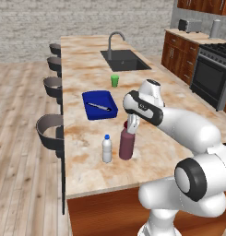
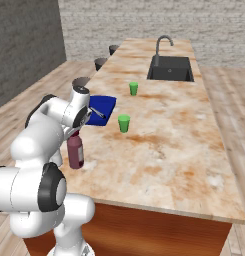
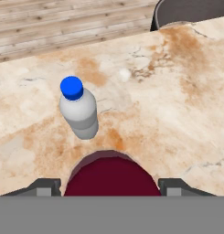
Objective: Place the drinks on the dining counter in a tight cluster.
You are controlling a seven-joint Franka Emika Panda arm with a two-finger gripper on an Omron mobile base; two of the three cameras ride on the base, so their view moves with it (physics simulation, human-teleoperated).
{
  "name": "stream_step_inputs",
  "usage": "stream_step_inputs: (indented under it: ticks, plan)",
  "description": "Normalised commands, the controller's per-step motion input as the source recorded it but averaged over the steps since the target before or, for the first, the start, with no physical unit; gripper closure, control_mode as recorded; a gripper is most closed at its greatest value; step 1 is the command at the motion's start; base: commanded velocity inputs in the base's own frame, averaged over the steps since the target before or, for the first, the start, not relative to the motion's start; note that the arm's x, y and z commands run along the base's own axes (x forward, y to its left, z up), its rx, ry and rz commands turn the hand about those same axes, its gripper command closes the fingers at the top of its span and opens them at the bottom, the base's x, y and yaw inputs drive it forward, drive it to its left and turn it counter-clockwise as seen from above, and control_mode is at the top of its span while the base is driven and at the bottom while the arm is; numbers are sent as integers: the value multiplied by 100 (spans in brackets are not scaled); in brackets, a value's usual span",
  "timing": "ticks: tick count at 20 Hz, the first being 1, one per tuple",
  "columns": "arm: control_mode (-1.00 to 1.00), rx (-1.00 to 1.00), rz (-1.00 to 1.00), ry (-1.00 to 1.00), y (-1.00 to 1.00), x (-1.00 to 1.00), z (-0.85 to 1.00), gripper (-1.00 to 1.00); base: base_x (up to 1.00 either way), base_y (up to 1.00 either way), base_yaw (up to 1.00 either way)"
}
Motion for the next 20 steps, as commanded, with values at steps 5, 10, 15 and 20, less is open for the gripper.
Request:
stream_step_inputs:
  ticks: [5,10,15,20]
  plan:
    - [-100,0,0,0,0,0,0,-100,0,0,0]
    - [-100,0,0,0,0,0,0,-100,0,0,0]
    - [-100,1,-11,-5,-17,-12,29,-100,0,0,0]
    - [-100,1,-29,-1,-40,-24,36,-100,0,0,0]
